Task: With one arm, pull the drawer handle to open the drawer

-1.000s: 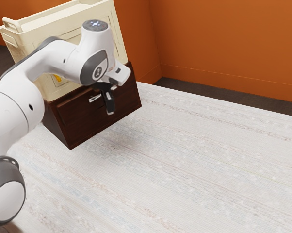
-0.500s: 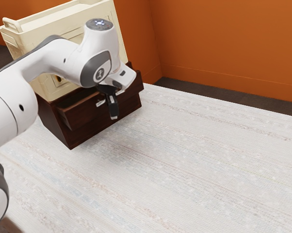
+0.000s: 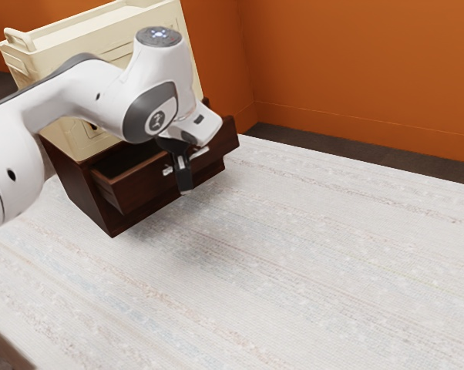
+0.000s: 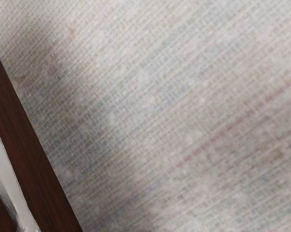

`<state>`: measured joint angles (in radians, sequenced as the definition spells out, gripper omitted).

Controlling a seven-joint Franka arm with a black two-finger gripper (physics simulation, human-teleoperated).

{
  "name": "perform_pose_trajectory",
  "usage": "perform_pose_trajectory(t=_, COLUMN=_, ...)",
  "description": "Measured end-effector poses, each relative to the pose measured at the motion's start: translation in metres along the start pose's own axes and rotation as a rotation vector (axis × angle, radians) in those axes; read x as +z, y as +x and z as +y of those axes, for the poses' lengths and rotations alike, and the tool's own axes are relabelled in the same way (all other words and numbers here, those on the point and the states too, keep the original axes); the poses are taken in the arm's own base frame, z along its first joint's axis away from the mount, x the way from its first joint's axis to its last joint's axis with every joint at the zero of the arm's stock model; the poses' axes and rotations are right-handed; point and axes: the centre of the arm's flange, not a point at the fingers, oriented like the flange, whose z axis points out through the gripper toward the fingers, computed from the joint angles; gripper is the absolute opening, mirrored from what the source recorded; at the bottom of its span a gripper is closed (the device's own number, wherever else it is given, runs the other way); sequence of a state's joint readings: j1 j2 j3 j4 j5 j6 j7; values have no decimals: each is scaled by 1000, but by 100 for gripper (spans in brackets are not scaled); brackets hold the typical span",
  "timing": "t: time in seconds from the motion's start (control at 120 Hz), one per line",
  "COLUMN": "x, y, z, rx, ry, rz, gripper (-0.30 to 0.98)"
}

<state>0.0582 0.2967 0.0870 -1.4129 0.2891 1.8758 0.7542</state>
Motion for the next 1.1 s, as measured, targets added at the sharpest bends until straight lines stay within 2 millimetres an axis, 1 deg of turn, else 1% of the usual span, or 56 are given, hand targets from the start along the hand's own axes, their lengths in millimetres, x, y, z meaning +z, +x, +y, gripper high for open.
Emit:
perform_pose_trajectory(t=0.117, x=-1, y=7, z=12, rx=20, ry=-5, rz=1, gripper=68)
perform_pose_trajectory(t=0.208, x=-8, y=16, z=22, rx=40, ry=-2, rz=10, gripper=68)
perform_pose_trajectory(t=0.4, x=-15, y=18, z=36, rx=59, ry=-5, rz=15, gripper=68)
perform_pose_trajectory(t=0.542, x=-22, y=27, z=51, rx=85, ry=-5, rz=22, gripper=68)
perform_pose_trajectory(t=0.608, x=-28, y=31, z=58, rx=97, ry=-2, rz=29, gripper=68)
perform_pose_trajectory(t=0.667, x=-39, y=31, z=62, rx=102, ry=7, rz=42, gripper=68)
perform_pose_trajectory(t=0.725, x=-54, y=25, z=62, rx=96, ry=22, rz=59, gripper=68)
perform_pose_trajectory(t=0.833, x=-99, y=2, z=59, rx=72, ry=60, rz=107, gripper=68)
perform_pose_trajectory(t=0.9, x=-122, y=-14, z=60, rx=58, ry=73, rz=126, gripper=68)
perform_pose_trajectory(t=1.017, x=-146, y=-26, z=55, rx=28, ry=46, rz=136, gripper=69)
perform_pose_trajectory(t=1.058, x=-150, y=-31, z=54, rx=16, ry=19, rz=133, gripper=69)
perform_pose_trajectory(t=1.1, x=-159, y=-40, z=52, rx=-7, ry=-6, rz=133, gripper=69)
